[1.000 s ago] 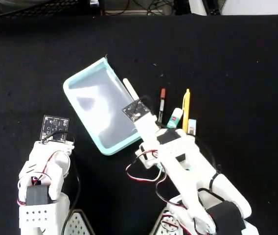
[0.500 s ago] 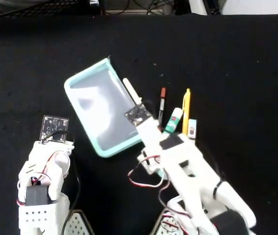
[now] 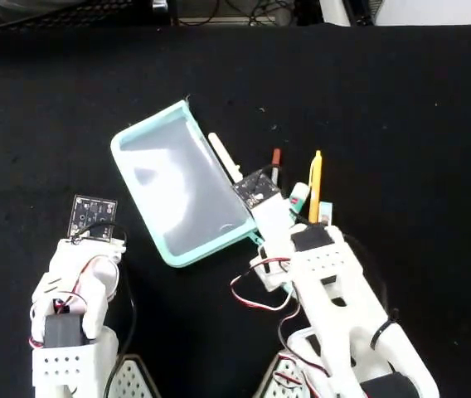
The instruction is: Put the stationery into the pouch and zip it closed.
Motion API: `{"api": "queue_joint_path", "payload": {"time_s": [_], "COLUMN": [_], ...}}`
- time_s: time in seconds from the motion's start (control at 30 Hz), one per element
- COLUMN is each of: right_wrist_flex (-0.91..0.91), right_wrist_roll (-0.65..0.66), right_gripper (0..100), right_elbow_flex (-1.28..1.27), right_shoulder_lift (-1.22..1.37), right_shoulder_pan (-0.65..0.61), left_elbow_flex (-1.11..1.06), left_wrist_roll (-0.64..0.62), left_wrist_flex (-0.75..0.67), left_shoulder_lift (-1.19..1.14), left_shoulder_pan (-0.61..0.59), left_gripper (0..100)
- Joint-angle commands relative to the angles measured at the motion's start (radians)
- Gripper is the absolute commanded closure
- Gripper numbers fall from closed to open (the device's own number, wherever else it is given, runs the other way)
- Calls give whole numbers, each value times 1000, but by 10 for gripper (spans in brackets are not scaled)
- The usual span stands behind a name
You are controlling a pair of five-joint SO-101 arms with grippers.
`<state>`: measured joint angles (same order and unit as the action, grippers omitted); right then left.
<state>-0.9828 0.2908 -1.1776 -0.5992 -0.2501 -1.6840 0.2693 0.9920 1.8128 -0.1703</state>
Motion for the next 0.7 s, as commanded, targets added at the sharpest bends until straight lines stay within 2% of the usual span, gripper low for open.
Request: {"api": "queue_joint_path", "payload": {"time_s": [0.0, 0.17, 0.5, 0.67], "right_wrist_flex": [5, 5, 157, 207], "right_wrist_roll": [5, 3, 2, 3], "right_gripper": [832, 832, 832, 832], "right_elbow_flex": [19, 31, -13, -16], "right_shoulder_lift": [-21, -21, -19, -19], "right_shoulder_pan": [-20, -117, -117, -60], "left_elbow_flex": [-15, -15, -15, -15], "left_wrist_roll": [6, 6, 6, 6], "left_wrist_flex": [-8, -8, -8, -8], "left_shoulder_lift": [3, 3, 3, 3], "left_shoulder_pan": [4, 4, 4, 4], "left_gripper": [967, 967, 967, 967]}}
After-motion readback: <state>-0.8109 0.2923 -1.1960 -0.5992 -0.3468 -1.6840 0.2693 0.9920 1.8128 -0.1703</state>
